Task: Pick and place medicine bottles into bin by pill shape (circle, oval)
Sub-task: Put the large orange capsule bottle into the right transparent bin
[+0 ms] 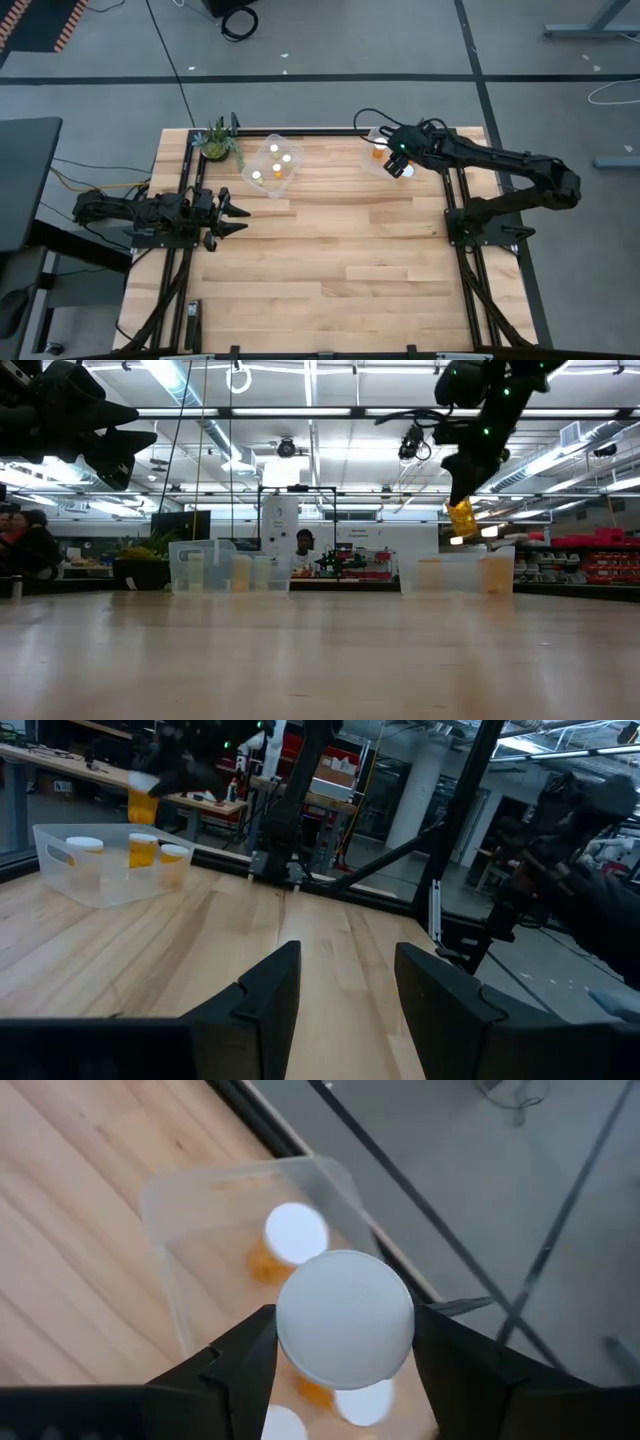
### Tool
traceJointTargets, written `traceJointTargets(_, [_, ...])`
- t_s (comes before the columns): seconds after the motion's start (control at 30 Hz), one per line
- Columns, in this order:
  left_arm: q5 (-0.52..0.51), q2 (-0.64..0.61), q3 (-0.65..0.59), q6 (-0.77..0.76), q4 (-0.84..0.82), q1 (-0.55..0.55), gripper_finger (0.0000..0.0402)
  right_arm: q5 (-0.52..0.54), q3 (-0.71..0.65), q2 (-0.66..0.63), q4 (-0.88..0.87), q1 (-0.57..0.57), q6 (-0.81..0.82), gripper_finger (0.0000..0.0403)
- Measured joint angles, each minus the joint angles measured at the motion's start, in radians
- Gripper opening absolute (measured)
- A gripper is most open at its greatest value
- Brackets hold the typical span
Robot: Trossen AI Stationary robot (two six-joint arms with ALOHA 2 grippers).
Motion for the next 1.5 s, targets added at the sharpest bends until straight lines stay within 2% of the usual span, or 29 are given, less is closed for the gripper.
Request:
traceJointTargets(0.27, [0.0, 0.0, 0.0, 0.0, 0.0, 0.0, 0.0172, -0.128, -0.172, -0.014, 0.22, -0.084, -0.005, 0.0223])
traceJointTargets(0.7, [0.0, 0.0, 0.0, 0.0, 0.0, 0.0, 0.0172, -0.341, -0.355, -0.014, 0.527, -0.188, 0.037, 0.0223])
traceJointTargets(1.03, [0.0, 0.0, 0.0, 0.0, 0.0, 0.0, 0.0172, -0.374, -0.496, -0.014, 0.701, -0.193, 0.073, 0.0223])
traceJointTargets(1.33, [0.0, 0.0, 0.0, 0.0, 0.0, 0.0, 0.0172, -0.372, -0.505, -0.014, 0.717, -0.192, 0.077, 0.0224])
traceJointTargets(1.5, [0.0, 0.0, 0.0, 0.0, 0.0, 0.0, 0.0172, -0.372, -0.506, -0.014, 0.715, -0.192, 0.085, 0.0248])
